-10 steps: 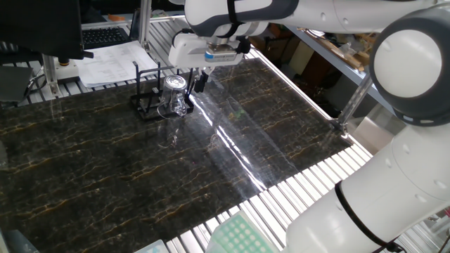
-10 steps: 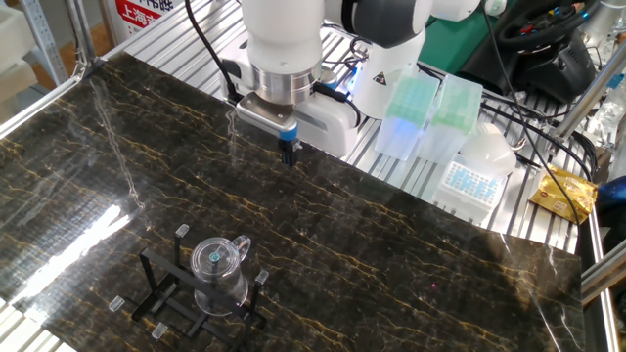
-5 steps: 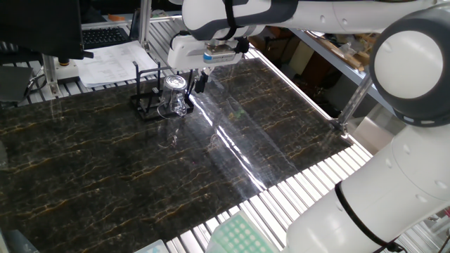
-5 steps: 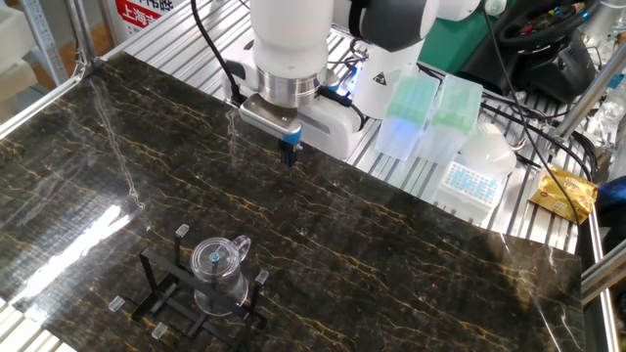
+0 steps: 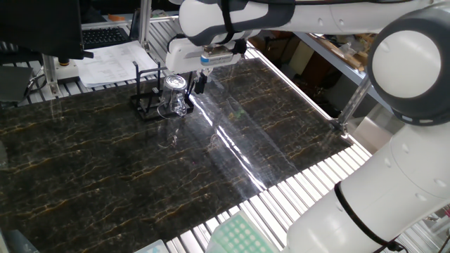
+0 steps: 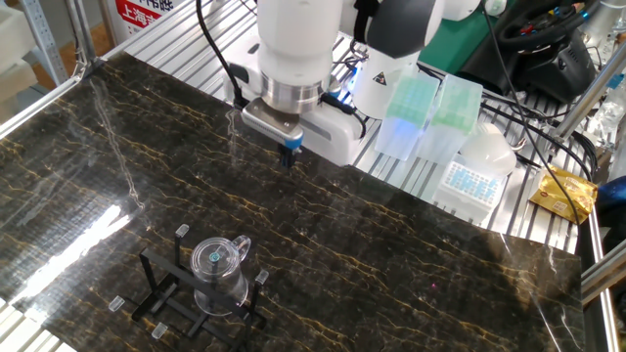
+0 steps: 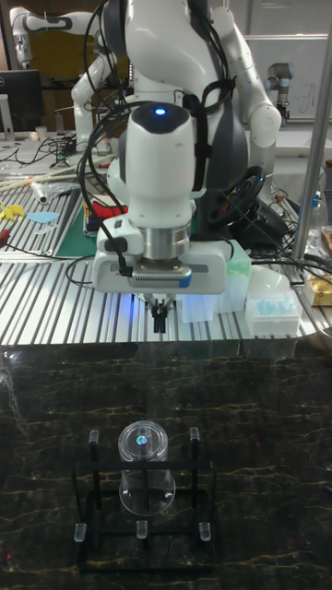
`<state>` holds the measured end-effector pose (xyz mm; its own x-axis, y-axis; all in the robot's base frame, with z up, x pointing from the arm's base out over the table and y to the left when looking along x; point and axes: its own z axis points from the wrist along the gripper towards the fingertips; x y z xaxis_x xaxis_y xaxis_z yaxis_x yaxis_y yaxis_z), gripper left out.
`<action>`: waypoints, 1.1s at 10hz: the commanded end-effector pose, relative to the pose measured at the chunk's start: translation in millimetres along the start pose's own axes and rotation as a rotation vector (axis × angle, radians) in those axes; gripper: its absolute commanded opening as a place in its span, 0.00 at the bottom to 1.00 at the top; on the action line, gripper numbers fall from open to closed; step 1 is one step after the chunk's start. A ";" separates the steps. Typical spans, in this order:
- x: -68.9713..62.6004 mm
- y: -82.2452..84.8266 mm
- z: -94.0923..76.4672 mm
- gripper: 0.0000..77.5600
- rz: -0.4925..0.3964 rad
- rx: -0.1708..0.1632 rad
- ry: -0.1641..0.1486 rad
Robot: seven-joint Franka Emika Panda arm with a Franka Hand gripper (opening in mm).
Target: Take the cup off the cup rack
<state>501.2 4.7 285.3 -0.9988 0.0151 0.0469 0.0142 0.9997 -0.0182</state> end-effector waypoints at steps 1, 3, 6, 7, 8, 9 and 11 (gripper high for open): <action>-3.3 2.1 5.1 0.00 0.002 0.010 -0.005; -4.5 1.2 9.2 0.00 0.008 0.017 -0.003; -7.7 -3.1 15.4 0.00 0.005 0.015 0.002; -8.7 -5.6 20.9 0.00 0.007 0.014 -0.001; -8.8 -6.3 21.3 0.00 0.007 0.014 -0.002; -9.9 -8.4 20.7 0.00 0.008 0.014 -0.002; -11.0 -8.9 20.8 0.00 0.006 0.015 0.000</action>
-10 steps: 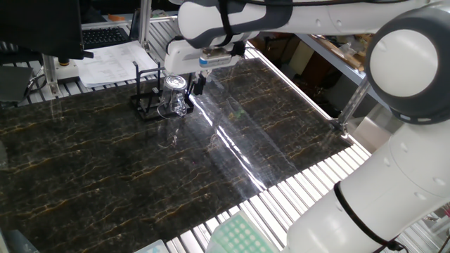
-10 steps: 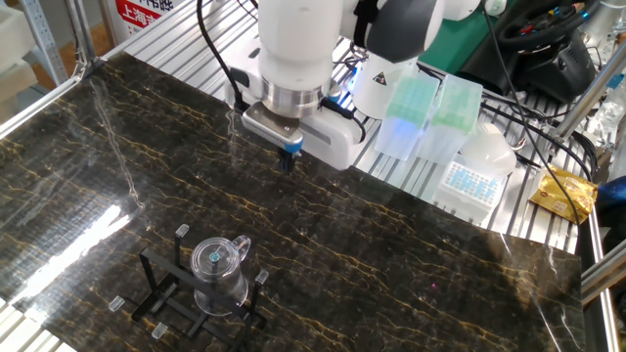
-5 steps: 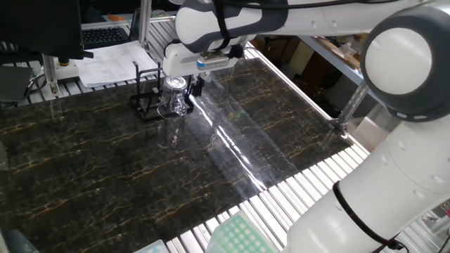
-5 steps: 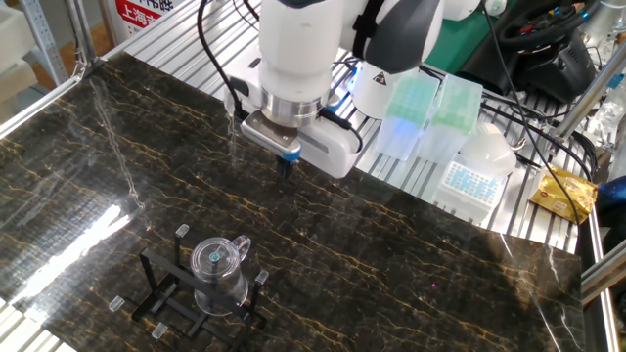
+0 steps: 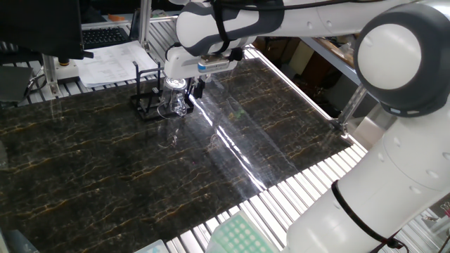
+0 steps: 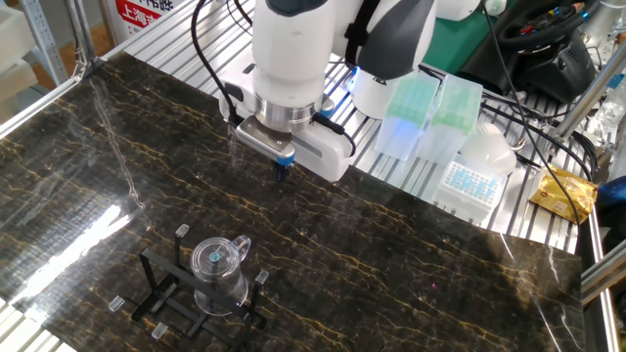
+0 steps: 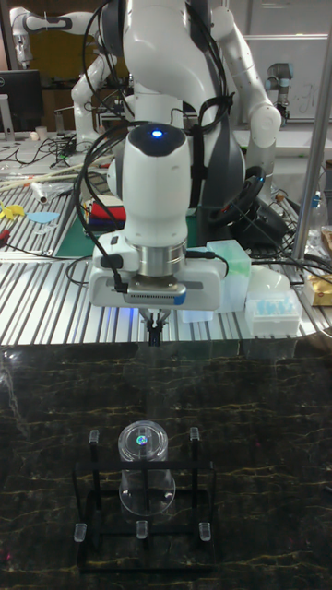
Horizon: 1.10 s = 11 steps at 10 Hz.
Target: Take the cup off the cup rack
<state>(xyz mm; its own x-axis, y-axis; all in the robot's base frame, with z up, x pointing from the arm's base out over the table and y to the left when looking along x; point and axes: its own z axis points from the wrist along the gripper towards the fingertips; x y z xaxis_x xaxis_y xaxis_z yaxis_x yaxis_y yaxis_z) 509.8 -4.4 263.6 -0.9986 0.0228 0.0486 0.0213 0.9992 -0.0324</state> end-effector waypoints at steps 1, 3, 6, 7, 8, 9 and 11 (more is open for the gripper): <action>-1.4 -0.5 -0.5 0.00 -0.002 0.001 -0.002; -1.9 -0.5 0.4 0.00 -0.008 0.004 -0.005; -2.5 -1.0 -0.2 0.00 -0.011 0.003 -0.009; -2.5 -1.0 -0.2 0.00 -0.013 0.003 -0.008; -2.0 -0.6 0.2 0.00 -0.015 -0.001 -0.003; -1.5 0.0 0.7 0.00 -0.015 -0.002 -0.001; -0.6 1.1 1.5 0.00 -0.013 -0.004 0.008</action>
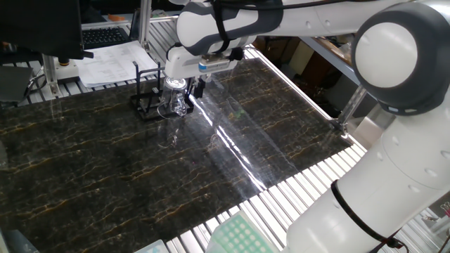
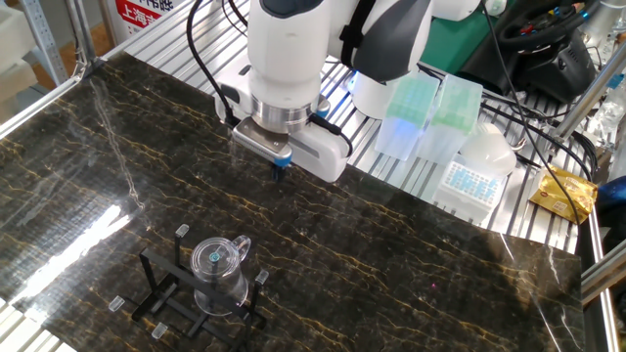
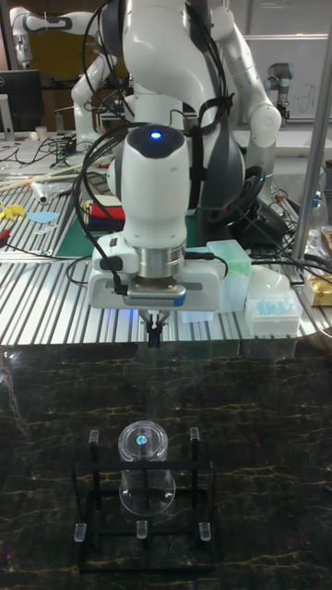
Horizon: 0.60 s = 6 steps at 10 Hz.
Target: Take the cup off the cup rack
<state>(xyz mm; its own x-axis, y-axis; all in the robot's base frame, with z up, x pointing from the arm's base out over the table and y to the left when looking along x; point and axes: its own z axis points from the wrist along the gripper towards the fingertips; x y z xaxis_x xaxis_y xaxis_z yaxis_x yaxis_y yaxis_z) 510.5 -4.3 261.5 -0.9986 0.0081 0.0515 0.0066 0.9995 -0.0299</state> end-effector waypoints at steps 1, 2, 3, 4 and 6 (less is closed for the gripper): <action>0.6 1.3 -0.1 0.00 0.002 -0.004 0.012; 1.9 2.6 1.2 0.00 0.009 -0.005 0.022; 2.6 3.3 2.0 0.00 0.012 -0.004 0.023; 2.8 3.5 2.2 0.00 0.012 -0.004 0.023; 2.9 3.6 2.5 0.00 0.009 -0.004 0.024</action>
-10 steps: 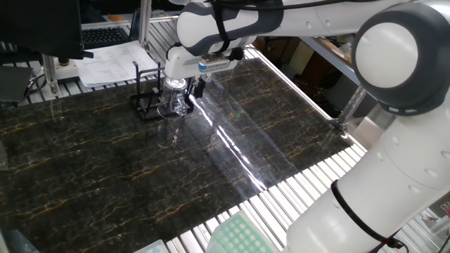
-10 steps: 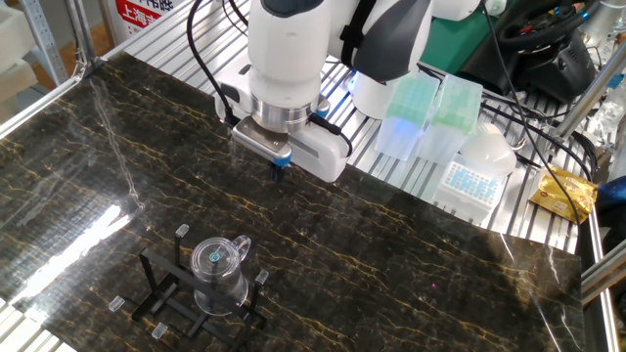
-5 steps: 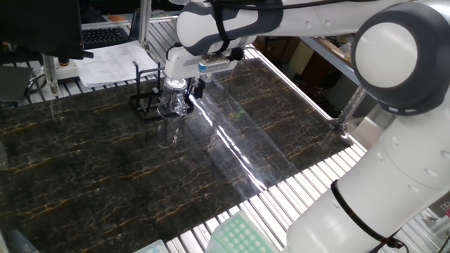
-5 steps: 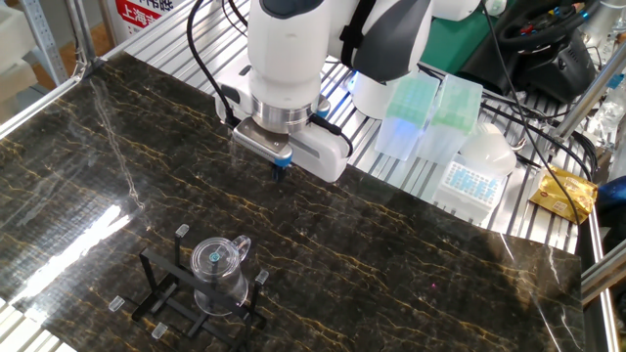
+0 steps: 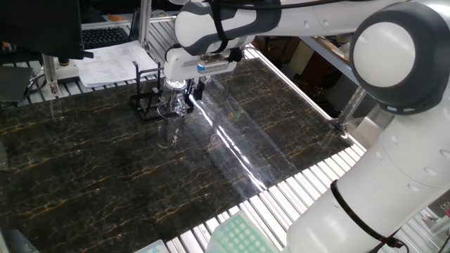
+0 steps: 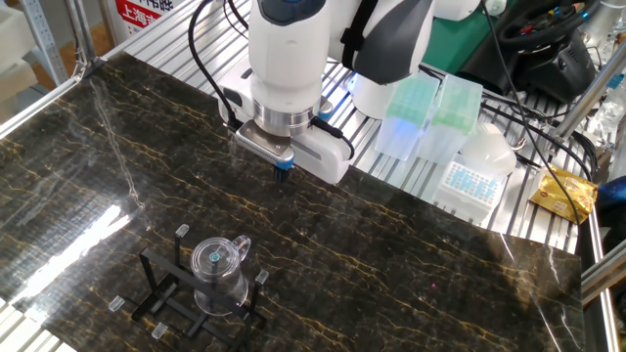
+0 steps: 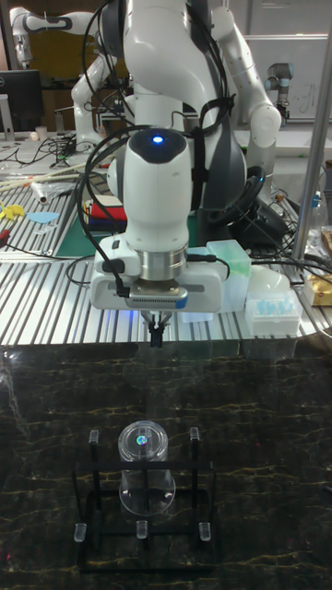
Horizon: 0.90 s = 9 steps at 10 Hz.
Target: Take the cup off the cup rack
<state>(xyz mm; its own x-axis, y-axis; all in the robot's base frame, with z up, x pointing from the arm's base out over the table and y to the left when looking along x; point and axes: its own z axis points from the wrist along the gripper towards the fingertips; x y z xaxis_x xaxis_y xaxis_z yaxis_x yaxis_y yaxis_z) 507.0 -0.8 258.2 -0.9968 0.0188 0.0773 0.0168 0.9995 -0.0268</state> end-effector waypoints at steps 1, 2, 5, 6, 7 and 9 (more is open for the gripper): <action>-0.5 0.2 -0.7 0.00 0.000 -0.001 -0.002; -0.5 0.3 -0.4 0.00 0.000 -0.001 -0.002; 2.0 2.8 2.6 0.00 0.009 0.000 0.001; 2.3 3.1 2.9 0.00 0.009 -0.001 0.001; 2.9 3.6 3.6 0.00 0.011 0.000 0.002; 3.4 4.1 4.3 0.00 0.012 0.000 0.002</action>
<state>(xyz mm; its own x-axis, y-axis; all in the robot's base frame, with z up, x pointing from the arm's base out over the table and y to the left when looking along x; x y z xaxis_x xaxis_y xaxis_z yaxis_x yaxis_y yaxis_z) 502.8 3.1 253.0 -0.9962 0.0305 0.0822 0.0283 0.9992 -0.0278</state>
